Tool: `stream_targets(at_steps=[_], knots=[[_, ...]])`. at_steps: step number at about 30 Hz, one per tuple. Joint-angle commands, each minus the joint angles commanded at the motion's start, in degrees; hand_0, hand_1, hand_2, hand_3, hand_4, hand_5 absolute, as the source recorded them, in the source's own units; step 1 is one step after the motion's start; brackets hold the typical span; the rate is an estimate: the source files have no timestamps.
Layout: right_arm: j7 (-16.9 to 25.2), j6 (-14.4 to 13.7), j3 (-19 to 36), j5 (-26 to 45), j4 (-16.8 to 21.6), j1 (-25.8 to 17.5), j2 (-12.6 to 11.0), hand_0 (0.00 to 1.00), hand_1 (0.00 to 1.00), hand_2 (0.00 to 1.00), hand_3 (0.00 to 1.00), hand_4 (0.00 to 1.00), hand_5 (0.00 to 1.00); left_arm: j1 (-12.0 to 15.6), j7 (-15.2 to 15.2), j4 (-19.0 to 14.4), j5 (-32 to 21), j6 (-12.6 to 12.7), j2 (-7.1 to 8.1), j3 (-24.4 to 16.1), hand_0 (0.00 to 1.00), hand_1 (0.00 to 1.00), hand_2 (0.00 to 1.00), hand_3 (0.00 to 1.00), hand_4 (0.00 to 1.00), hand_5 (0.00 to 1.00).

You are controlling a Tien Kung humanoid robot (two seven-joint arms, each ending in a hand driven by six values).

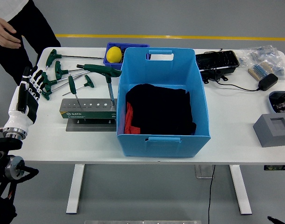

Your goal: Lift tool from toolbox,place it in box,lift tool from toolbox,place it in box

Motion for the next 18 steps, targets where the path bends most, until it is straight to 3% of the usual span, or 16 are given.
stream_targets(at_steps=[18], knots=[[-0.1, 0.0, 0.3, -0.6, 0.0, -0.2, 0.1, 0.614, 0.594, 0.667, 0.541, 0.775, 0.659, 0.1, -0.3, 0.0, 0.4, 0.4, 0.06, 0.2, 0.998, 0.998, 0.998, 0.981, 0.877, 0.998]])
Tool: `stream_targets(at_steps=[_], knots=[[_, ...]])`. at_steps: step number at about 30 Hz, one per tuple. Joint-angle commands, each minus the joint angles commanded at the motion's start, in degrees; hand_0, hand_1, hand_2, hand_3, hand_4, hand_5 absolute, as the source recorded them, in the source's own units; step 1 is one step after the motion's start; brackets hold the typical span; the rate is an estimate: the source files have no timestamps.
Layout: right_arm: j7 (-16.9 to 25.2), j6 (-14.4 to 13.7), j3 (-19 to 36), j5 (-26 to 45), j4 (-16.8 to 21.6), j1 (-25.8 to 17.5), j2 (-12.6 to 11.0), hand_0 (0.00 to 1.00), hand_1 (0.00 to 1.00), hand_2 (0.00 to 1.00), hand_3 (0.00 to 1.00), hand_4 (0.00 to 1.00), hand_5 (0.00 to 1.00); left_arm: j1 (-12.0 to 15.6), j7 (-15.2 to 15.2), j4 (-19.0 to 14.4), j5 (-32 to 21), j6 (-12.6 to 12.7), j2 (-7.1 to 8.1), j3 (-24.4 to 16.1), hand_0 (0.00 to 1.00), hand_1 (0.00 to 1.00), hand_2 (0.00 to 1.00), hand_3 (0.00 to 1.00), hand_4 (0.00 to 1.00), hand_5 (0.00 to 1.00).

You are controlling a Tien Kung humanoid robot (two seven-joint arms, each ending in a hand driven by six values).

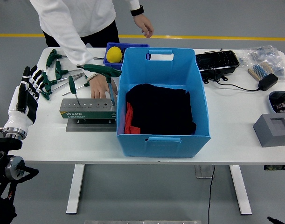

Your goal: Lift tool from toolbox,place it in box,lift tool from toolbox,place it in box

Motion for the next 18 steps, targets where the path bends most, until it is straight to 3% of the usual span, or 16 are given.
stream_targets(at_steps=[11, 18], knots=[[-0.2, 0.1, 0.3, -0.5, 0.0, -0.4, 0.0, 0.613, 0.593, 0.667, 0.541, 0.775, 0.659, 0.3, -1.3, -0.2, 1.5, 0.6, -0.01, 0.3, 0.998, 0.998, 0.998, 0.982, 0.876, 0.998], [-0.2, 0.1, 0.4, -0.7, 0.1, -0.6, 0.0, 0.614, 0.593, 0.667, 0.541, 0.775, 0.660, 0.2, -3.1, -0.5, 5.0, 1.2, 0.08, 0.4, 0.998, 0.998, 0.998, 0.983, 0.916, 0.998]])
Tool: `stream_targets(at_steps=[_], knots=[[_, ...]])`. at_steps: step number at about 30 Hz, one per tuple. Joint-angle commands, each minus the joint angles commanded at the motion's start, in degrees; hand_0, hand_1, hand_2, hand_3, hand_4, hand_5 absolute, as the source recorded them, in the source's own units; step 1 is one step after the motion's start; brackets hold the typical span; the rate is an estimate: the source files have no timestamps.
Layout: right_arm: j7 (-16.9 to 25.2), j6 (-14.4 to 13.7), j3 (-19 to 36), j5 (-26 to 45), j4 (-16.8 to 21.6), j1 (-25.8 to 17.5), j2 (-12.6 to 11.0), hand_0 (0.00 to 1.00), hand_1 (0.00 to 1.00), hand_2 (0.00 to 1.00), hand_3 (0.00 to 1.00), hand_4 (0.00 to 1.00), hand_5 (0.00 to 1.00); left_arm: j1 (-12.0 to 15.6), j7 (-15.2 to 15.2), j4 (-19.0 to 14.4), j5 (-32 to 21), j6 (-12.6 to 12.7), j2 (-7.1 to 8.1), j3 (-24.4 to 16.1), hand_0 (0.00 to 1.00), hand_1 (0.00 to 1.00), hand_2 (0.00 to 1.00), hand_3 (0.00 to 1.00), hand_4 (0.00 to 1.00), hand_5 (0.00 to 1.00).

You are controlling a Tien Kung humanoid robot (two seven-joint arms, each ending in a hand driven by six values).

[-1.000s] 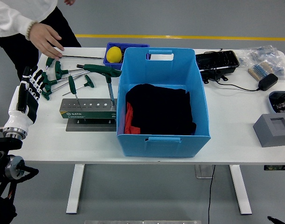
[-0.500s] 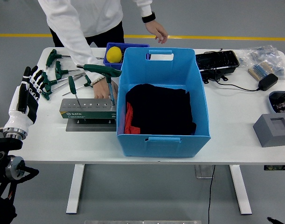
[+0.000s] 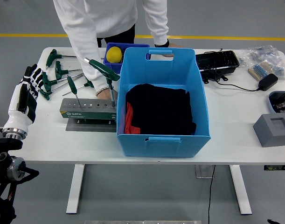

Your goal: Lift tool from toolbox,place it in box,lift tool from toolbox,place it in box

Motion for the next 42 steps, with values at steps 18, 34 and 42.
stream_targets(at_steps=[18, 34, 42], knots=[[0.1, 0.0, -0.4, 0.8, 0.0, 0.1, 0.0, 0.614, 0.593, 0.666, 0.541, 0.775, 0.660, -10.9, -10.9, -1.7, 36.3, -4.2, 8.65, 6.7, 0.998, 0.998, 0.998, 0.998, 0.998, 0.705], [0.3, -0.1, -1.5, 2.7, 0.2, 0.4, -0.3, 0.615, 0.593, 0.667, 0.541, 0.775, 0.660, -31.9, -10.8, 10.9, 61.4, -7.6, 12.29, 27.8, 0.987, 0.996, 0.998, 0.919, 0.998, 0.568], [0.2, 0.0, -1.3, 2.3, 0.2, 0.6, -0.4, 0.614, 0.593, 0.667, 0.541, 0.775, 0.659, -35.9, -11.8, 18.0, 61.4, -1.3, 10.35, 29.4, 0.924, 0.910, 0.914, 0.818, 0.998, 0.574]])
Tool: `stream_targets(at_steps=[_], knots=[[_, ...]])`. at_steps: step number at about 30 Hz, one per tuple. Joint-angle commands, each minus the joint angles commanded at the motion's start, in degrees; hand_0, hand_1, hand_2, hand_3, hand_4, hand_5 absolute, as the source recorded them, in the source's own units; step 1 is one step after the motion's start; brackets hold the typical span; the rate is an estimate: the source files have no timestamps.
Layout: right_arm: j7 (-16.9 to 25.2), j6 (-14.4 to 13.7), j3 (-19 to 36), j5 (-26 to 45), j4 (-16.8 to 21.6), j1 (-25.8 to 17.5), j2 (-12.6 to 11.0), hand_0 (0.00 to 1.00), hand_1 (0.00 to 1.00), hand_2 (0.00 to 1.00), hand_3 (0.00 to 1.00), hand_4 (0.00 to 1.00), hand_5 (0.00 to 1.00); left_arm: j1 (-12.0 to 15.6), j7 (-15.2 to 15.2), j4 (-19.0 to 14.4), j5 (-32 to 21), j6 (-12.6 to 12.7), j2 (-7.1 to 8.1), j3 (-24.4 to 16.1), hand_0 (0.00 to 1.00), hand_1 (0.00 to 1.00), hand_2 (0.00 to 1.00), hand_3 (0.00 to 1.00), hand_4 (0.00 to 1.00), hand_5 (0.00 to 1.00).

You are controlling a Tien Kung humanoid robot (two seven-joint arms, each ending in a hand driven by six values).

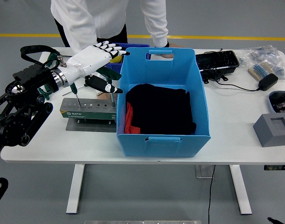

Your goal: Lift tool from toolbox,place it in box,lift tool from toolbox,place it in box

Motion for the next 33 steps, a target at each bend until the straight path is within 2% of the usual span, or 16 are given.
stream_targets(at_steps=[1, 2, 7, 8, 14, 15, 19, 20, 26, 27, 32, 33], knots=[[0.0, 0.0, 0.0, 0.0, 0.0, 0.0, 0.0, 0.614, 0.593, 0.667, 0.541, 0.775, 0.659, -0.5, 0.3, 0.7, 0.0, -0.2, -0.11, 0.3, 0.924, 0.910, 0.914, 0.818, 0.998, 0.574], [0.0, 0.0, 0.0, 0.0, 0.0, 0.0, 0.0, 0.616, 0.594, 0.668, 0.542, 0.775, 0.660, -0.9, 0.6, 1.3, 0.0, -0.3, -0.17, 0.5, 0.796, 0.722, 0.731, 0.720, 0.998, 0.588], [0.0, 0.0, 0.0, 0.1, 0.0, 0.0, 0.0, 0.616, 0.594, 0.668, 0.542, 0.775, 0.660, -2.3, 2.1, 4.2, 0.0, -1.8, -0.42, 2.3, 0.796, 0.722, 0.731, 0.720, 0.998, 0.588], [-0.1, 0.0, 0.0, 0.1, 0.0, 0.0, -0.1, 0.617, 0.594, 0.668, 0.541, 0.775, 0.659, -2.7, 2.4, 5.0, 0.0, -1.9, -0.59, 2.8, 0.741, 0.648, 0.650, 0.669, 0.998, 0.598], [-0.1, 0.1, 0.1, -0.2, 0.1, 0.2, -0.2, 0.617, 0.594, 0.668, 0.541, 0.775, 0.659, -4.6, 3.3, 8.8, 0.0, -2.0, -1.60, 4.5, 0.741, 0.648, 0.650, 0.669, 0.998, 0.598], [-0.1, 0.1, 0.0, -0.1, 0.1, 0.2, -0.2, 0.617, 0.595, 0.668, 0.542, 0.775, 0.659, -4.7, 3.5, 9.1, 0.0, -2.1, -1.68, 4.6, 0.524, 0.519, 0.542, 0.598, 0.998, 0.608], [-0.1, 0.0, -0.1, 0.2, 0.1, 0.2, -0.2, 0.617, 0.595, 0.668, 0.542, 0.775, 0.659, -5.4, 3.8, 10.5, 0.0, -1.9, -1.93, 5.3, 0.524, 0.519, 0.542, 0.598, 0.998, 0.608], [-0.1, 0.0, -0.1, 0.2, 0.1, 0.2, -0.2, 0.617, 0.595, 0.668, 0.541, 0.776, 0.657, -5.5, 3.9, 10.6, 0.0, -1.8, -1.95, 5.4, 0.436, 0.391, 0.414, 0.512, 0.998, 0.617], [-0.2, 0.1, 0.2, -0.2, 0.2, -0.1, -0.2, 0.617, 0.595, 0.668, 0.541, 0.776, 0.657, -6.5, 4.2, 11.0, 0.0, -0.4, -2.37, 7.6, 0.436, 0.391, 0.414, 0.512, 0.998, 0.617], [-0.3, 0.1, 0.2, -0.2, 0.2, -0.1, -0.2, 0.617, 0.595, 0.669, 0.542, 0.776, 0.654, -6.7, 4.3, 11.1, 0.0, -0.3, -2.41, 7.8, 0.358, 0.273, 0.273, 0.368, 0.998, 0.623], [-0.4, 0.2, 0.6, -0.9, 0.2, -0.2, -0.2, 0.617, 0.595, 0.669, 0.542, 0.776, 0.654, -7.6, 4.7, 11.8, 0.0, 0.4, -2.33, 9.3, 0.358, 0.273, 0.273, 0.368, 0.998, 0.623], [-0.4, 0.2, 0.6, -0.9, 0.2, -0.2, -0.2, 0.617, 0.595, 0.669, 0.541, 0.776, 0.653, -7.8, 4.8, 11.9, 0.0, 0.5, -2.22, 9.7, 0.337, 0.226, 0.234, 0.319, 0.998, 0.642]])
